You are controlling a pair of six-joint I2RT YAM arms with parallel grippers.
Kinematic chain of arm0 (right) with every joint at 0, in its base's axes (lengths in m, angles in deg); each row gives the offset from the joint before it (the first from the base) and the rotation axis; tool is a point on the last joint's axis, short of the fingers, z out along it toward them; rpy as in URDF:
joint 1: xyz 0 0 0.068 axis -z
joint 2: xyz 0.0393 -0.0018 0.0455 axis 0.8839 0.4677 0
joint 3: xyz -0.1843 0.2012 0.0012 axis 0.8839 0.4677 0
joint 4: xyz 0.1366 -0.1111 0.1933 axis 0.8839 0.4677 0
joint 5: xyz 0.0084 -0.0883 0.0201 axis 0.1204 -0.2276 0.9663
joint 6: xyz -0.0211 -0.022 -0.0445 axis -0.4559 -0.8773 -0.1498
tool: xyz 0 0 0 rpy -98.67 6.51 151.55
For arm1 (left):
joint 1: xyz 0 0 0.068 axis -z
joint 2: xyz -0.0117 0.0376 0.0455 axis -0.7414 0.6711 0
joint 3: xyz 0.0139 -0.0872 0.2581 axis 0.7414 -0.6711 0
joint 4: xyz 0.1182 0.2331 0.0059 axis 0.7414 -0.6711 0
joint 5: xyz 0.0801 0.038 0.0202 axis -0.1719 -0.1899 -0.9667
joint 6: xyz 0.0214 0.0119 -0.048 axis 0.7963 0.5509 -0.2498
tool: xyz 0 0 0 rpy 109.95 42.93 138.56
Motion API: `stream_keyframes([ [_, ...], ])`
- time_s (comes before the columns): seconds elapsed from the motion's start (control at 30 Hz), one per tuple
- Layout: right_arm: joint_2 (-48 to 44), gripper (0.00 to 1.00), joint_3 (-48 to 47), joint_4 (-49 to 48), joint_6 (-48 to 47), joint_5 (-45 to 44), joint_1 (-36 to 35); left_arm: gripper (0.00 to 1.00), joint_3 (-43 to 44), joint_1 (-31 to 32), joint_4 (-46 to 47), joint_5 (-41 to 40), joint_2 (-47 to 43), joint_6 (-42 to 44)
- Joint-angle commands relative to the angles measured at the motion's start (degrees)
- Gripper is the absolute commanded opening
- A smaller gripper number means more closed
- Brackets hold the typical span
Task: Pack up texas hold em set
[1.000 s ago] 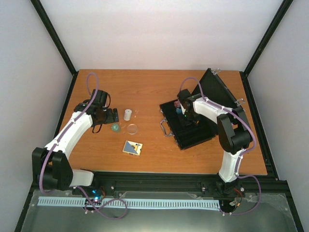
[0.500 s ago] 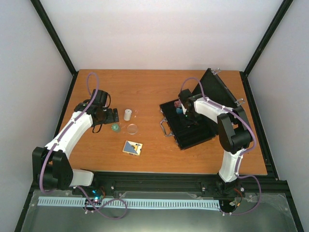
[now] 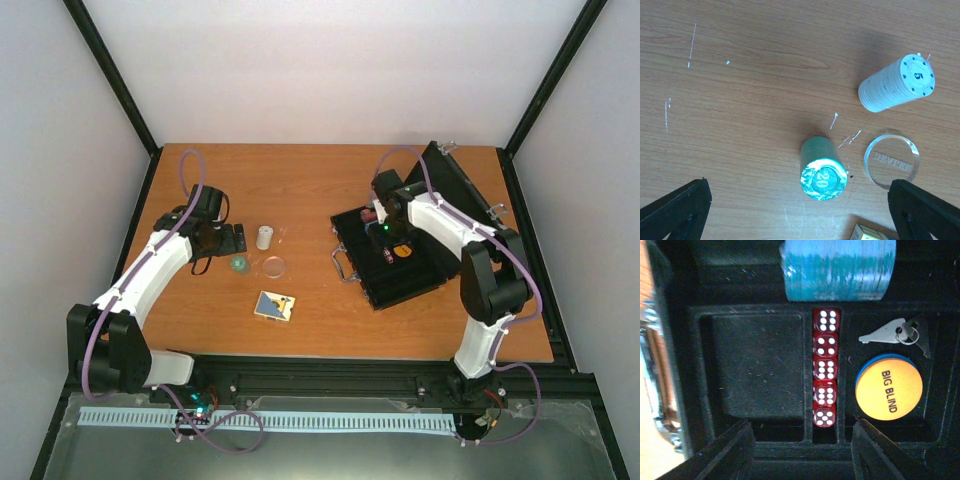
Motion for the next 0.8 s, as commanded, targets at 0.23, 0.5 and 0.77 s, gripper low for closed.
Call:
stream_keyframes([
  [0.23, -1.2, 0.54, -0.1, -0.8, 3.0, 7.7, -0.5, 1.0, 1.1, -0.2, 0.5, -0.2, -0.5, -0.4],
  [0.5, 2.5, 0.65, -9.2, 1.8, 1.9, 7.0, -10.7, 1.0, 2.9, -0.1, -0.6, -1.0, -1.7, -0.5],
  [0.77, 11.2, 0.93, -19.3, 2.6, -1.0, 9.3, -22.3, 1.0, 7.8, -0.1, -4.2, -3.0, -3.3, -1.3],
])
